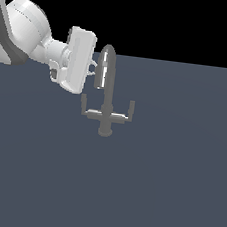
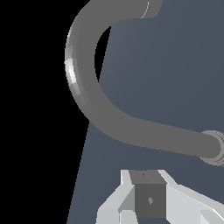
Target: Turn on the faucet by rotating a designated handle.
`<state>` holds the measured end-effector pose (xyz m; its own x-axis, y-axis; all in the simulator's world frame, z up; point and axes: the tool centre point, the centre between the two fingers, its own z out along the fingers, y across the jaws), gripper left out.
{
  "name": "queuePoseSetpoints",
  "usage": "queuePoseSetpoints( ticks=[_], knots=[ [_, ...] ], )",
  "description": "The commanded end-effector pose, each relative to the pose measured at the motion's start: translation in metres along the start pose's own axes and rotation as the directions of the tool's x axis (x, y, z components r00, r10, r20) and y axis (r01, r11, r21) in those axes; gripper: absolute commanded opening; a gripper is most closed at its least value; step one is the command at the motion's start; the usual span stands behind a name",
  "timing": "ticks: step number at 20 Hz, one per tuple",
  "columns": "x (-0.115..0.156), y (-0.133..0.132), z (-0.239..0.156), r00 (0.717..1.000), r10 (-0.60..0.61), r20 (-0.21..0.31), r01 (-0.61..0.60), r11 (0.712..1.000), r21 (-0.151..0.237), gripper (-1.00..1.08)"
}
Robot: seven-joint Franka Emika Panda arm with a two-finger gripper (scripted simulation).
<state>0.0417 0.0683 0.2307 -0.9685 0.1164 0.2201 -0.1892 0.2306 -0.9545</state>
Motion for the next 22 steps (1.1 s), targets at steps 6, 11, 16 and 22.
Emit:
queuePoseSetpoints(
  ticks=[6,11,16,22],
  knots=[
    [-0.015,0.036,-0.008,0.977,-0.214,0.016,0.212,0.974,0.077,-1.00],
    [-0.023,0.060,-0.012,0.938,-0.346,0.010,0.342,0.931,0.127,-1.00],
    [-0.028,0.080,-0.015,0.895,-0.445,-0.005,0.440,0.883,0.165,-1.00],
    [-0.032,0.096,-0.017,0.856,-0.517,-0.021,0.511,0.838,0.193,-1.00]
  ],
)
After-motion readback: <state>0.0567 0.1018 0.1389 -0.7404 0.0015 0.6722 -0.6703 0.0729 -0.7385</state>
